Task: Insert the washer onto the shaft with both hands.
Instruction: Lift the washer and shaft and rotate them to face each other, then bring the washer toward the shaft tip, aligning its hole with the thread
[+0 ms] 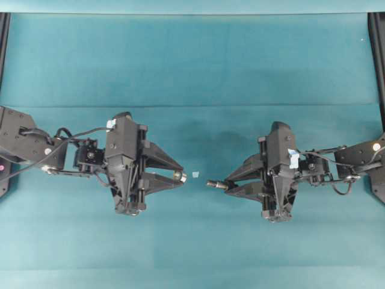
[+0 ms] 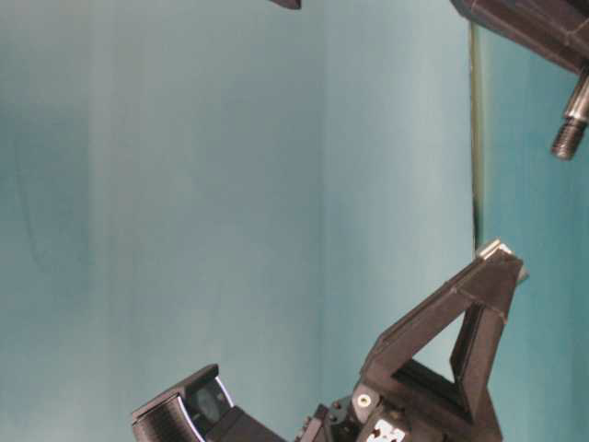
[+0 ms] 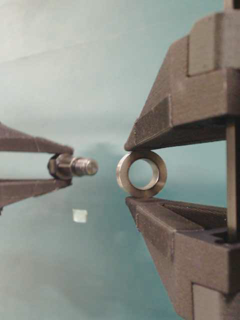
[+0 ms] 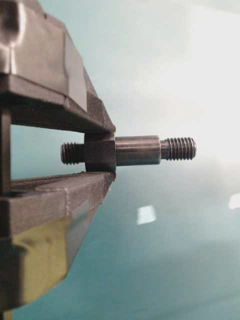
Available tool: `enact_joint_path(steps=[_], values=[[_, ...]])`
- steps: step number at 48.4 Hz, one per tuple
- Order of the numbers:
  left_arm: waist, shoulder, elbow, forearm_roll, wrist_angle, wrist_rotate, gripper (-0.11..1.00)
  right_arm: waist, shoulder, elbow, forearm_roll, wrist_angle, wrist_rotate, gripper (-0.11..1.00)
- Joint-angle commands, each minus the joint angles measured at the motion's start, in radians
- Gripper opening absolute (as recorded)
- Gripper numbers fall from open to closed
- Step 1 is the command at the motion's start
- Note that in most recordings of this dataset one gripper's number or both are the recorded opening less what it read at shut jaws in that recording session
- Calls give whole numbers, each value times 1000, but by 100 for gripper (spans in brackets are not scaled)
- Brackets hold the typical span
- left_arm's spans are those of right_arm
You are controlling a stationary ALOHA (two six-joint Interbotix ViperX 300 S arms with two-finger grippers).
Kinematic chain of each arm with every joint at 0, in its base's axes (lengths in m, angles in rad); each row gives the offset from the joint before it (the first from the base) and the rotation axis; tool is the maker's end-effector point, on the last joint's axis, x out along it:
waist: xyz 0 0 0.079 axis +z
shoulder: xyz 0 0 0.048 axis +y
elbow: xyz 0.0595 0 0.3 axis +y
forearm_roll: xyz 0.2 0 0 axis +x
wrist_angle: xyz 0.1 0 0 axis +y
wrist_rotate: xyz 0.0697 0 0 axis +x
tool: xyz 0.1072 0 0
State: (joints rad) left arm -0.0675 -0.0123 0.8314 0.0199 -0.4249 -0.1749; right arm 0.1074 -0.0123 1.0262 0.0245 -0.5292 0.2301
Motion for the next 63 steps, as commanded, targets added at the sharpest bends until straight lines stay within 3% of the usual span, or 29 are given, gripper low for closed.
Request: enact_joint_path(steps=[1,16,63], values=[[-3,9,-20,0,-26,-2,34,11,-6,-14,8,-28,9,0],[-3,64,-60,2,-81,-18,34,15,-5,-15,14,-48,9,0],[-9,100,-97,2,-98,-20,34,15,3,-31,14,-87,6,0]])
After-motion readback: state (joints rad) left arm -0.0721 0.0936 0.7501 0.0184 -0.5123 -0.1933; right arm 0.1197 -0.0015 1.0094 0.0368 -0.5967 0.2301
